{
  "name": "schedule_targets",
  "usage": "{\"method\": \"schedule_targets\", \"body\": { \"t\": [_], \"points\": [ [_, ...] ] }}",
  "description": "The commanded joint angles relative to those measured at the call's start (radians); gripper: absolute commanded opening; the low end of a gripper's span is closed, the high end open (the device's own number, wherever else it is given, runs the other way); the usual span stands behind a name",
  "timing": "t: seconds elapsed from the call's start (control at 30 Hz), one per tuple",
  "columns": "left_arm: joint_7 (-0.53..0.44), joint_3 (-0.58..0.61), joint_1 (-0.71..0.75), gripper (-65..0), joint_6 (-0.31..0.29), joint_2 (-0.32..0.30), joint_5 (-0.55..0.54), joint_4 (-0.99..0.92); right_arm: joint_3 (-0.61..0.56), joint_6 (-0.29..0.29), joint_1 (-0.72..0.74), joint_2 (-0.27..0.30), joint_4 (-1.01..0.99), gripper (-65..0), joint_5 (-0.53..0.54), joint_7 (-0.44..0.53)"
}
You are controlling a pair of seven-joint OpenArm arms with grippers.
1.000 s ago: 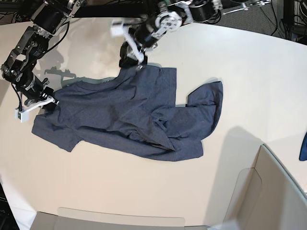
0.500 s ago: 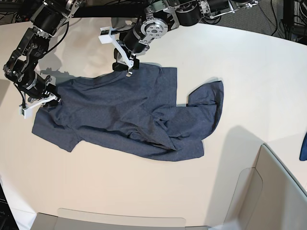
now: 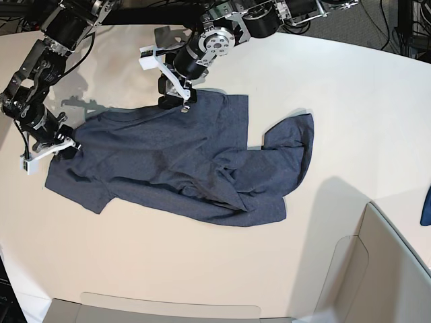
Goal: Layout the t-shirt on the table in an organized manner, then fold the t-shirt properly
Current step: 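Hold the shirt with both grippers and stretch it between them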
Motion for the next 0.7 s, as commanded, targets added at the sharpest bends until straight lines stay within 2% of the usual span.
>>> {"method": "schedule_targets", "body": {
  "t": [0.0, 0.17, 0.27, 0.33, 0.43, 0.57, 0.67],
  "points": [
    [0.072, 0.002, 0.011, -37.0, -0.074, -0.015, -0.046, -0.029, -0.027, 0.007, 0.024, 0.011, 0.062, -65.0, 0.03, 0.019],
    [0.072, -0.005, 0.011, -37.0, -0.074, -0.014, -0.046, -0.029, -0.145, 0.004, 0.049, 0.005, 0.242, -65.0, 0.024, 0.019],
    [0.079, -0.008, 0.011, -37.0, -0.072, -0.007, -0.046, -0.029, -0.191, 0.007, 0.081, -0.001, 0.259, -65.0, 0.024, 0.021],
    [0.082, -0.018, 0.011, -37.0, -0.067, -0.007, -0.046, -0.027, -0.211, 0.007, 0.104, -0.029, 0.257, -65.0, 0.024, 0.021],
    [0.078, -0.072, 0.019, -37.0, -0.003, -0.01, -0.046, -0.012, -0.231, 0.007, 0.133, -0.059, 0.257, -65.0, 0.014, 0.021],
    [0.075, -0.149, 0.042, -36.9, 0.075, -0.014, -0.048, 0.068, -0.293, 0.007, 0.173, -0.068, 0.257, -65.0, -0.055, 0.027],
    [0.069, -0.213, 0.076, -36.8, 0.114, -0.014, -0.049, 0.1, -0.319, 0.007, 0.177, -0.087, 0.259, -65.0, -0.08, 0.076]
  ]
}}
